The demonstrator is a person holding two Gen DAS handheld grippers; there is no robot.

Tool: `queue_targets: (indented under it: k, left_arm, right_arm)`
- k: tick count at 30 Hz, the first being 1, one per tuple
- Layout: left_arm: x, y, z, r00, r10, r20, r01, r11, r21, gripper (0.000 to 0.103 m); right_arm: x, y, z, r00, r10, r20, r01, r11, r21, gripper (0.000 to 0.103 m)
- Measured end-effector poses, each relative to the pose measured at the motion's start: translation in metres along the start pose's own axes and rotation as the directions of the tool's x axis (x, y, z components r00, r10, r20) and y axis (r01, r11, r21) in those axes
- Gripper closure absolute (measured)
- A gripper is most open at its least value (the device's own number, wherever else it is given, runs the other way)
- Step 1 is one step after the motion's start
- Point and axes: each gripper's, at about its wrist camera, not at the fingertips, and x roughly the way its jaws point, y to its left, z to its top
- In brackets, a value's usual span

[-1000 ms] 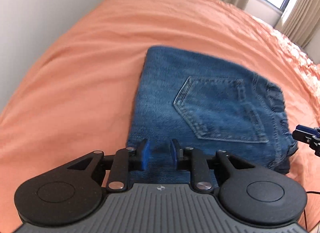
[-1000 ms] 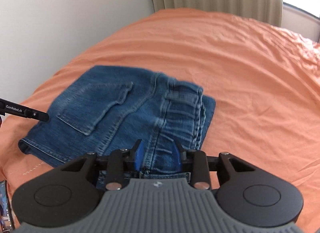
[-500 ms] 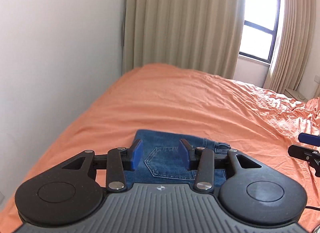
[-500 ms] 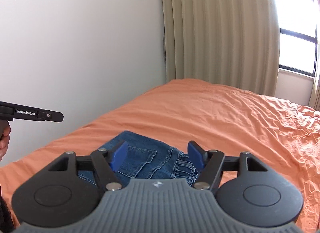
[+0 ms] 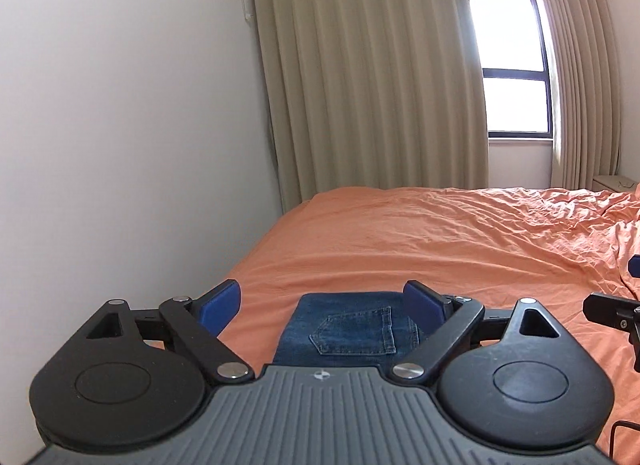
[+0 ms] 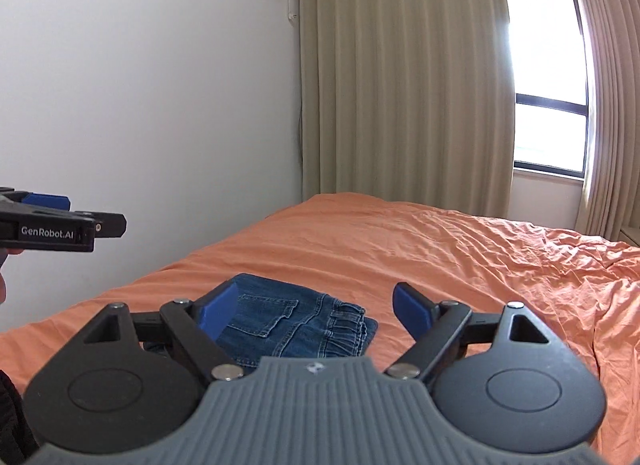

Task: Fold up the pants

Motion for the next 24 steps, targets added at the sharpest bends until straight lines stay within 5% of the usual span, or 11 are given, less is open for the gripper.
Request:
queue_targets:
  k: [7, 12, 24]
  left_arm:
    - [0.005, 0.007, -0.04, 0.989, -0.001, -0.146, -0.018, 0.992, -0.128, 0.0]
    - [0.02, -0.006, -0.062, 0.973, -0.004, -0.23, -0.007, 0.999, -0.048, 0.0]
    - [0.022, -0.007, -0.076, 0.962, -0.017, -0.272, -0.002, 0.998, -0.07, 0.0]
  right_arm:
    - [-0.002, 0.009, -0.038, 0.995, -0.051, -0.086, 0.053, 0.998, 0.028, 0.022]
    - [0.021, 0.014, -0.07, 0.983, -0.048, -0.177, 0.057, 0.997, 0.047, 0.022]
    - [0.043, 0.024, -0.075, 0.978, -0.052, -0.202, 0.064, 0.996, 0.056, 0.022]
